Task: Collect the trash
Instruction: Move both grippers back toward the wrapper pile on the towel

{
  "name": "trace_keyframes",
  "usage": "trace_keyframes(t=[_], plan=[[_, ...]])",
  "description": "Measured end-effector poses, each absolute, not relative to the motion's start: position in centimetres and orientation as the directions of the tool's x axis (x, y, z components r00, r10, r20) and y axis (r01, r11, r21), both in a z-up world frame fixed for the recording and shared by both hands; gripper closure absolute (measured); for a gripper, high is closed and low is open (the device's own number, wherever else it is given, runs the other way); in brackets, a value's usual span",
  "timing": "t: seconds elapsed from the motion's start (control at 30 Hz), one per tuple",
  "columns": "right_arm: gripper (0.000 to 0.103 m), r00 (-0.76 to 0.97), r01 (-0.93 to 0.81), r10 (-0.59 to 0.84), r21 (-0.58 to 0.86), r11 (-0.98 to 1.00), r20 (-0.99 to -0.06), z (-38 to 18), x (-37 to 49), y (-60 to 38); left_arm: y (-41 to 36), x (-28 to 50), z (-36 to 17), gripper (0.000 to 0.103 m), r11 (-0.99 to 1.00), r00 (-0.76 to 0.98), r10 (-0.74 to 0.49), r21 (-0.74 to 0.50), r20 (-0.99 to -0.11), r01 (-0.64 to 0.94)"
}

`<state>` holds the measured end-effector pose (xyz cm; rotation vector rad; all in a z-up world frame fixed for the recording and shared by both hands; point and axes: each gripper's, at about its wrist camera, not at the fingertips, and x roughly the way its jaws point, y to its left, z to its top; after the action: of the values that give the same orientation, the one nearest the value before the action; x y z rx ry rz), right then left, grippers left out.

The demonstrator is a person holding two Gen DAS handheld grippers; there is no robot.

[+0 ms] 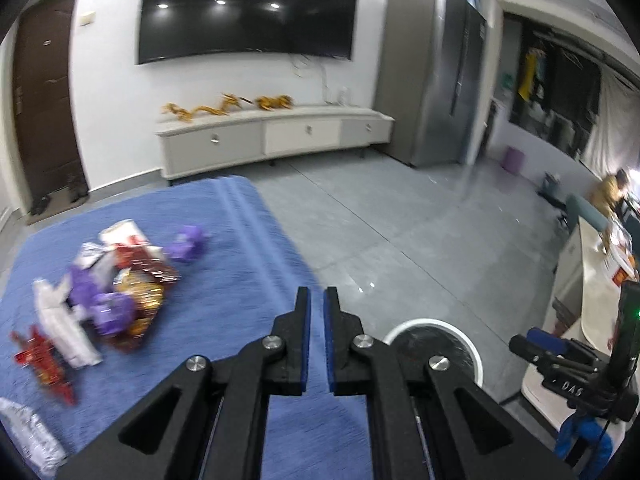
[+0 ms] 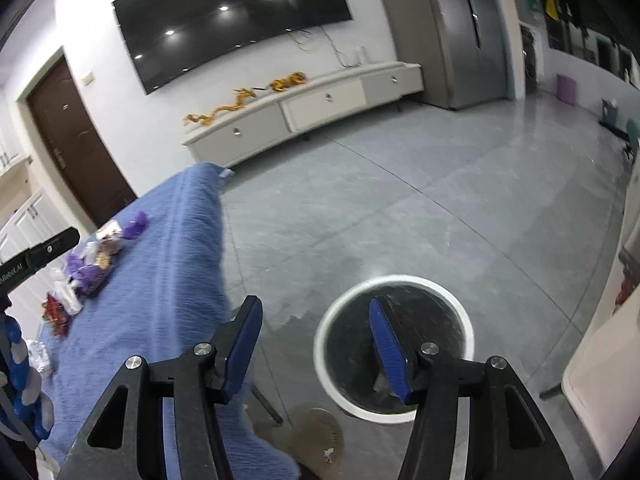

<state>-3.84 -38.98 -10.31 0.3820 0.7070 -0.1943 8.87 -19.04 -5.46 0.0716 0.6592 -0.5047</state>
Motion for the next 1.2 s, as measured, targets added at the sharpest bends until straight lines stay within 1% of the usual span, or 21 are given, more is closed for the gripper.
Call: trace_keyframes(t=[0.17, 0.43, 0.63, 0.77, 0.97, 1.2], plan=[[0.046, 0.766, 0.229, -0.016, 0.249, 0.941, -0.642, -8.1, -2.9, -35.4, -14.2, 7.9, -4.1, 0.097, 0.914, 0.741, -0.375, -0.092, -0.557, 0.394], [0.043, 0.781, 0.15, 0.005, 0.195, 0.969, -0.625, -5.8, -1.4, -30.9, -9.0, 6.3, -3.1, 0.096, 0.938, 0.799, -0.336, -0.1, -0.498, 0.331], [0.04, 0.79, 0.105, 0.014, 0.157, 0.982, -0.613, -4.3, -0.9, -27.9, -6.1, 5.6, -3.1, 0.096, 0.948, 0.82, -0.314, -0.116, -0.479, 0.295], [0.039, 0.793, 0.071, 0.03, 0.142, 0.987, -0.608, -3.5, -0.5, -26.0, -4.1, 5.6, -3.2, 0.096, 0.956, 0.828, -0.293, -0.118, -0.477, 0.27], [0.039, 0.797, 0.016, 0.067, 0.131, 0.991, -0.6, -2.6, 0.7, -23.2, -0.6, 5.7, -3.9, 0.096, 0.967, 0.825, -0.253, -0.123, -0.506, 0.222], [0.038, 0.786, -0.066, 0.121, 0.113, 0.991, -0.606, -2.4, 2.6, -19.6, 4.6, 5.7, -4.3, 0.096, 0.978, 0.846, -0.199, -0.157, -0.494, 0.138]])
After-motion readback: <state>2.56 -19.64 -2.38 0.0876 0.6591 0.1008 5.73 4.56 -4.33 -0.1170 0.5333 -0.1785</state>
